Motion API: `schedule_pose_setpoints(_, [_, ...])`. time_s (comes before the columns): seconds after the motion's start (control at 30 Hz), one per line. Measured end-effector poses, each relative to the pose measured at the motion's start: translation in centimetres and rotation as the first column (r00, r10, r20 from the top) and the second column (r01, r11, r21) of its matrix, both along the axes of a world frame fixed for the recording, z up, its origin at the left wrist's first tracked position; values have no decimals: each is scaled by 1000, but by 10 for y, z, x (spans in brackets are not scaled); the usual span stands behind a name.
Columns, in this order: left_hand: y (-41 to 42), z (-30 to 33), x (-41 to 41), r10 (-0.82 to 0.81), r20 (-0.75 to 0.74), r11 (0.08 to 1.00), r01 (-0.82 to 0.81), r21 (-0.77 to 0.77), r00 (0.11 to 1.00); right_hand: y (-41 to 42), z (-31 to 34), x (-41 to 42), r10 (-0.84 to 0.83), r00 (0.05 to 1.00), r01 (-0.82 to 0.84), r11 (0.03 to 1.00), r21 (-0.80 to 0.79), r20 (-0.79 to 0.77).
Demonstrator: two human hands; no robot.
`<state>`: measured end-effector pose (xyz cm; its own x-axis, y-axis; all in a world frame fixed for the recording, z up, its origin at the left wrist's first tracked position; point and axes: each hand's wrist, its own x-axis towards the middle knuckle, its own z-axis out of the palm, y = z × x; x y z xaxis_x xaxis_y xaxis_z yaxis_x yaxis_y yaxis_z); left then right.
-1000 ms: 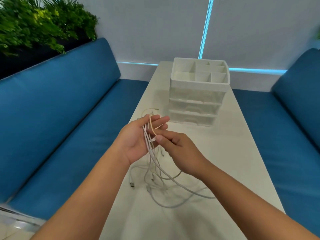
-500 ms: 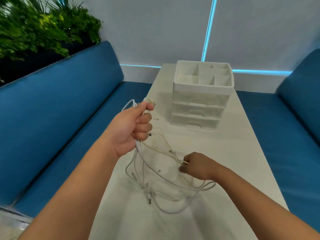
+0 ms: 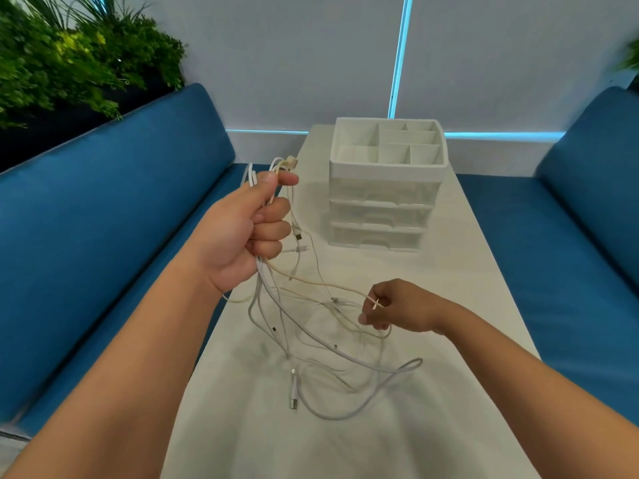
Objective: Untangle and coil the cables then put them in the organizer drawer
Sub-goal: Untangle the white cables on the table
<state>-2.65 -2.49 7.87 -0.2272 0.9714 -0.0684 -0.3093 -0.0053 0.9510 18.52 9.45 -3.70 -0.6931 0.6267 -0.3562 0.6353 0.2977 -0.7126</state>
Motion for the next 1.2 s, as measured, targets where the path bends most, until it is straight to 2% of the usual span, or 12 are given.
schedule_pose_setpoints(0.1, [2, 7, 1, -17, -37, 1000, 17, -4, 999, 1, 0, 8, 149, 989, -139, 964, -228, 27])
schedule_pose_setpoints(0.2, [2, 13, -3, -32, -63, 999, 31, -26, 997, 3, -1, 12, 247, 968, -238, 840, -488, -46])
schedule_pose_setpoints(0.3, [0, 14, -3, -55, -88, 997, 50, -62, 995, 9, -18, 10, -63, 986, -47, 776, -629, -153])
schedule_pose_setpoints(0.33, [-1, 13, -2, -62, -92, 996, 55, -70, 994, 10, -25, 5, -184, 972, 65, 807, -587, -146])
schedule_pose_setpoints(0.4, [-3, 7, 2, -70, -89, 995, 63, -82, 994, 11, -41, -5, -304, 952, 282, 905, -318, -20])
schedule_pose_setpoints(0.47, [-5, 0, 6, -82, -81, 993, 75, -90, 993, 5, -59, -13, -335, 916, 334, 942, 44, 222])
schedule_pose_setpoints(0.5, [-5, -3, 7, -90, -81, 992, 83, -94, 993, 2, -68, -15, -331, 883, 309, 944, 119, 333])
schedule_pose_setpoints(0.63, [-7, -10, 11, -125, -98, 989, 116, -96, 987, -4, -87, -17, -220, 860, 213, 975, 69, 460])
schedule_pose_setpoints(0.8, [-3, -12, 15, -133, -149, 986, 115, -122, 980, 6, -85, -12, -335, 890, 335, 941, 55, 309])
schedule_pose_setpoints(0.97, [5, -6, 20, -137, -170, 986, 119, -113, 976, 35, -55, 0, -603, 783, 622, 762, 183, -150])
schedule_pose_setpoints(1.03, [9, 0, 22, -141, -190, 987, 123, -104, 972, 47, -32, 6, -606, 740, 672, 686, 279, -292])
schedule_pose_setpoints(1.2, [21, 18, 23, -156, -240, 987, 145, -62, 958, 66, 16, 14, -561, 646, 754, 576, 316, -518])
